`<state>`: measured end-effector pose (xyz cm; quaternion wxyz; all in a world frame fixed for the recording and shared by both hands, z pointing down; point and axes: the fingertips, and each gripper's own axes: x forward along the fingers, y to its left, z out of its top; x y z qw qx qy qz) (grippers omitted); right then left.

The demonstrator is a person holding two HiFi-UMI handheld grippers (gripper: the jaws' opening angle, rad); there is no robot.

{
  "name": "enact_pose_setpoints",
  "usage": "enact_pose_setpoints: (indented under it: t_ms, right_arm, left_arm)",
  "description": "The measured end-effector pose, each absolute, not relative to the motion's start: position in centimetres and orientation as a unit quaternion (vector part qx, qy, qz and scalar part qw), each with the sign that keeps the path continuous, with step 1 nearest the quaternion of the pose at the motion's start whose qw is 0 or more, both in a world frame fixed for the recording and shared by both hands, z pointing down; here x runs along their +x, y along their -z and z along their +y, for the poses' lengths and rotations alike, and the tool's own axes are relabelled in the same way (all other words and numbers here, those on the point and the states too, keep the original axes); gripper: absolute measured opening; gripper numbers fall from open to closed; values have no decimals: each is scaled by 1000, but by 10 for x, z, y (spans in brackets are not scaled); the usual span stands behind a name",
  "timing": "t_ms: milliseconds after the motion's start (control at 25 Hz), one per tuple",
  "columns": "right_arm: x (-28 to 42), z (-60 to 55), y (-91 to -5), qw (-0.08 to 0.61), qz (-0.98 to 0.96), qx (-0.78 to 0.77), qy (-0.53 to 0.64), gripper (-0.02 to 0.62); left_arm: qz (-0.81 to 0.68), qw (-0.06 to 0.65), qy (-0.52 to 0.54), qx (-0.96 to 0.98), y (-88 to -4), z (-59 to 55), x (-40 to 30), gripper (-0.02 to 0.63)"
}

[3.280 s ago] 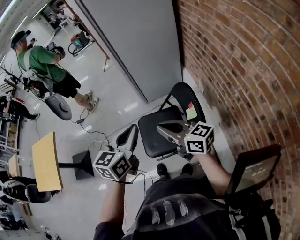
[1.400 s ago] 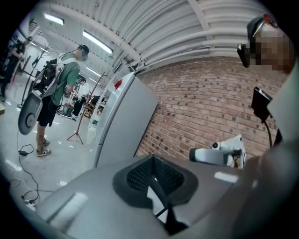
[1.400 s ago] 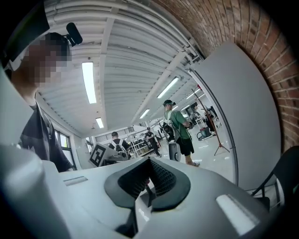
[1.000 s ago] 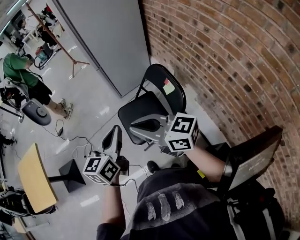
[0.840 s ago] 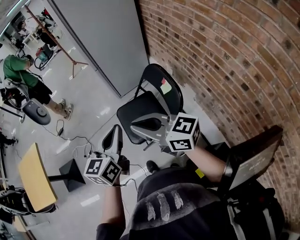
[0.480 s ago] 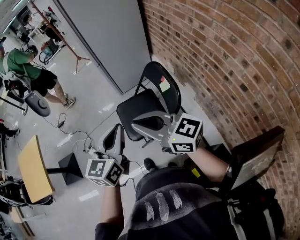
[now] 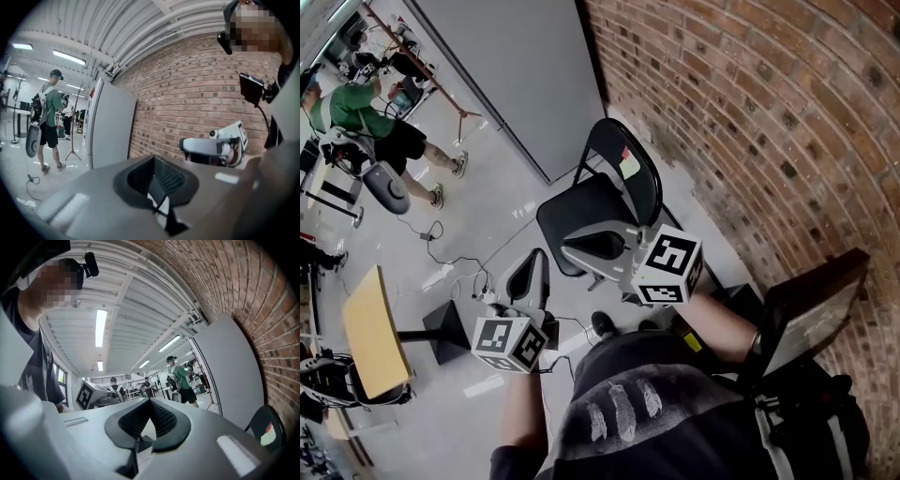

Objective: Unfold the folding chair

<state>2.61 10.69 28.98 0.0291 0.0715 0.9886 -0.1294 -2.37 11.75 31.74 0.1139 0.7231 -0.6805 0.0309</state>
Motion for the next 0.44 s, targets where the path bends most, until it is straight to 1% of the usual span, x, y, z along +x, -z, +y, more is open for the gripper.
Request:
enact_pose_setpoints:
  t_ms: [440]
  right_arm:
    - [12, 103, -296, 20, 987, 83, 137, 2]
  left_arm:
    - [-692, 128, -41, 709, -325, 118, -38, 0]
